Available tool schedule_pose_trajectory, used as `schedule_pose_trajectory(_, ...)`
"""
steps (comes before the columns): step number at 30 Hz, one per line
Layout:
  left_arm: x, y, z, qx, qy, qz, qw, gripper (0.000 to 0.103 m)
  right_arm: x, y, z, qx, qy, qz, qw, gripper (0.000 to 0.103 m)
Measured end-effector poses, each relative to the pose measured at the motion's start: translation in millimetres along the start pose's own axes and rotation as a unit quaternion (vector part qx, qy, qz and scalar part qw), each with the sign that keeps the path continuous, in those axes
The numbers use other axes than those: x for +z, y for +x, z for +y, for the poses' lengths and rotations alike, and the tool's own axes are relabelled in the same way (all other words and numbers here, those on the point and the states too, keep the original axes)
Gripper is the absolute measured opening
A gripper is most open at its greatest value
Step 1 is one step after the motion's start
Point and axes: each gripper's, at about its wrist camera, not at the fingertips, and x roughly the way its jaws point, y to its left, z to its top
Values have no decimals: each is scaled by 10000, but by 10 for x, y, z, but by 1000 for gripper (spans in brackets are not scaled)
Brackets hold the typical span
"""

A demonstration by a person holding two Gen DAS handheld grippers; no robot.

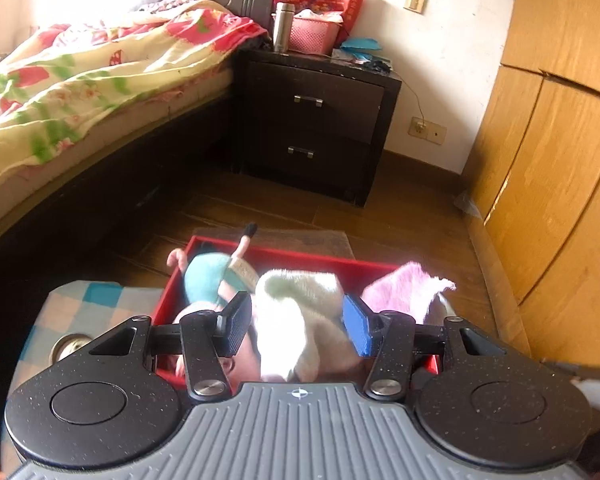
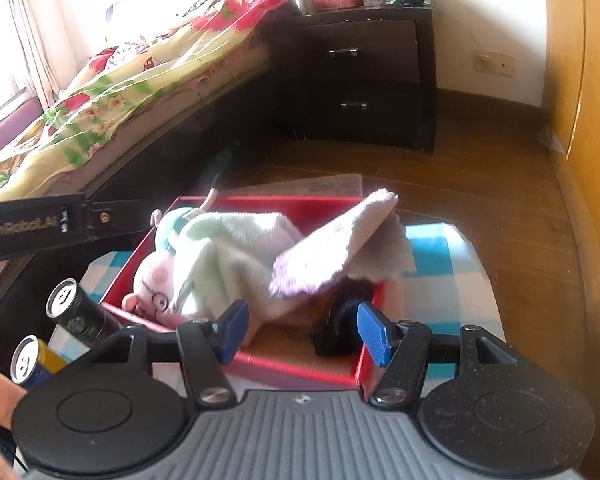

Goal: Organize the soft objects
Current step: 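Open and withdraw both tools from the red box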

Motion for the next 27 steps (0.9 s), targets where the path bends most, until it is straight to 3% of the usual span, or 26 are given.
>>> schedule_pose_trajectory(10, -424, -205, 128, 18, 219, 247, 9995, 52, -248, -240, 87, 165, -5, -33, 9999, 39)
schedule_pose_trajectory(20, -890, -195, 282, 21, 272, 802, 9964, 52, -368, -215, 185, 243, -198, 122, 9994, 41)
schedule_pose_trajectory(27, -1149, -252, 449, 211, 41, 1057, 9942, 53, -430, -214, 284, 374, -370, 217, 9984, 43)
